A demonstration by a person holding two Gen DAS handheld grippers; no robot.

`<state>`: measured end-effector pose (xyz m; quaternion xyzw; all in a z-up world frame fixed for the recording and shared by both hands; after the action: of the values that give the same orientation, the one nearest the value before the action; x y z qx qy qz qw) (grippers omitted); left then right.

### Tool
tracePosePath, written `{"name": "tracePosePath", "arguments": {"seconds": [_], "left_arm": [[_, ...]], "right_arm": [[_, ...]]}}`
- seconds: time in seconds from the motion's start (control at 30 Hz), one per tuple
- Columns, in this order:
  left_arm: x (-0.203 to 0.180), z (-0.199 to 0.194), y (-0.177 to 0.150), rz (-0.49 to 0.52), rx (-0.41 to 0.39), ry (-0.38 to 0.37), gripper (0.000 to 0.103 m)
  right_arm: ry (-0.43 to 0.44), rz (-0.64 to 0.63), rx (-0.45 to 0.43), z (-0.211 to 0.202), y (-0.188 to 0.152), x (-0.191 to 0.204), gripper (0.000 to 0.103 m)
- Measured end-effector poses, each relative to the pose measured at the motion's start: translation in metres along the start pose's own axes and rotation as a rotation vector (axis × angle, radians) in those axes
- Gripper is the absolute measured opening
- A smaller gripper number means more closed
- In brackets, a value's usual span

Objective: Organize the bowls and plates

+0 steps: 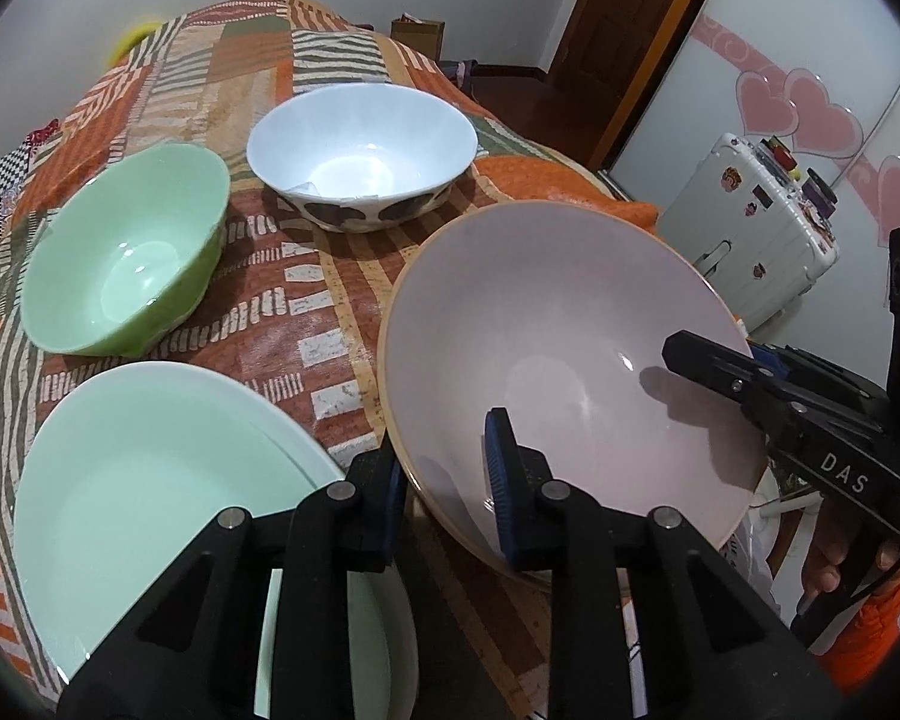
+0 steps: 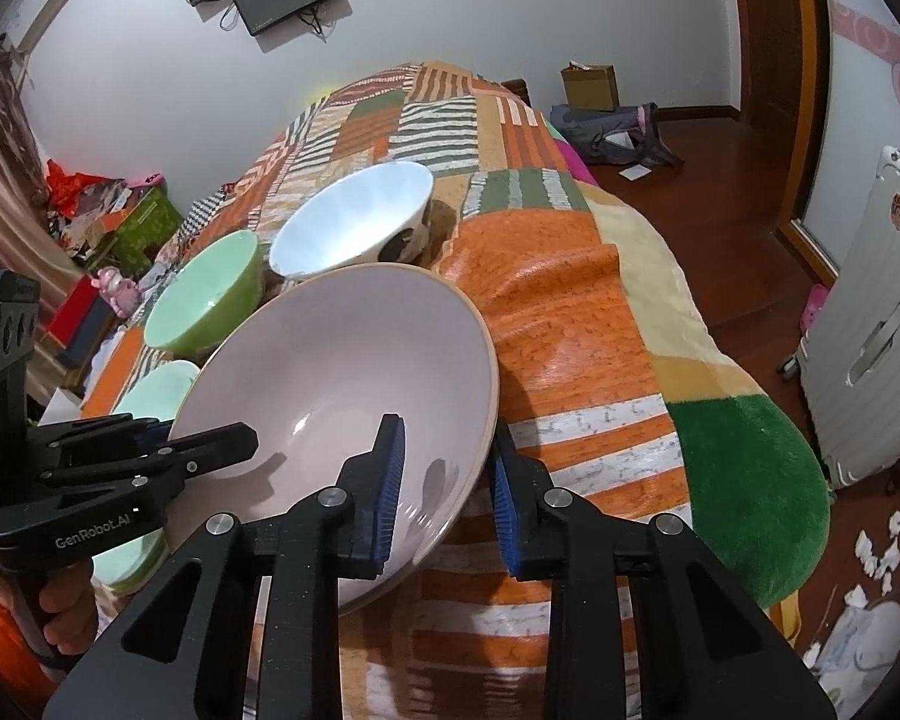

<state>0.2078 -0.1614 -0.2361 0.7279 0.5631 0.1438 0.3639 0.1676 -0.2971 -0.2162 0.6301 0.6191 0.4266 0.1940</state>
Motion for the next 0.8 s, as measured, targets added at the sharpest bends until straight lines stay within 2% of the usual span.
{"name": "tracePosePath", "arguments": {"seconds": [0.4,0.8], "left_arm": [[0.015,-0.048,0.01,-0.018,-0.092,0.02,0.024],[0.061,-0.105,0.007,-0.063,-0.181,0.081,0.024]], "right_arm": [[0.034,-0.042,-0.062,-0.012,0.015,0.038,0.025],[0.114,-0.107,-0.083,-0.007,0.021,0.098,0.025]]}}
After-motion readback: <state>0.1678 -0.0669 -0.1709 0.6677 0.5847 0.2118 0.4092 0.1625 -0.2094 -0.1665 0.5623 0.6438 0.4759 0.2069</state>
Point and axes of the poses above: each gripper's, at about its wrist camera, not at the fingertips, and z roughly the way its jaws point, x to its left, y to its top, the point moved 4 cm from there along z, roughly the way its jaws point, and after that the axes turned 15 degrees about -x, right-handed, at the moved point
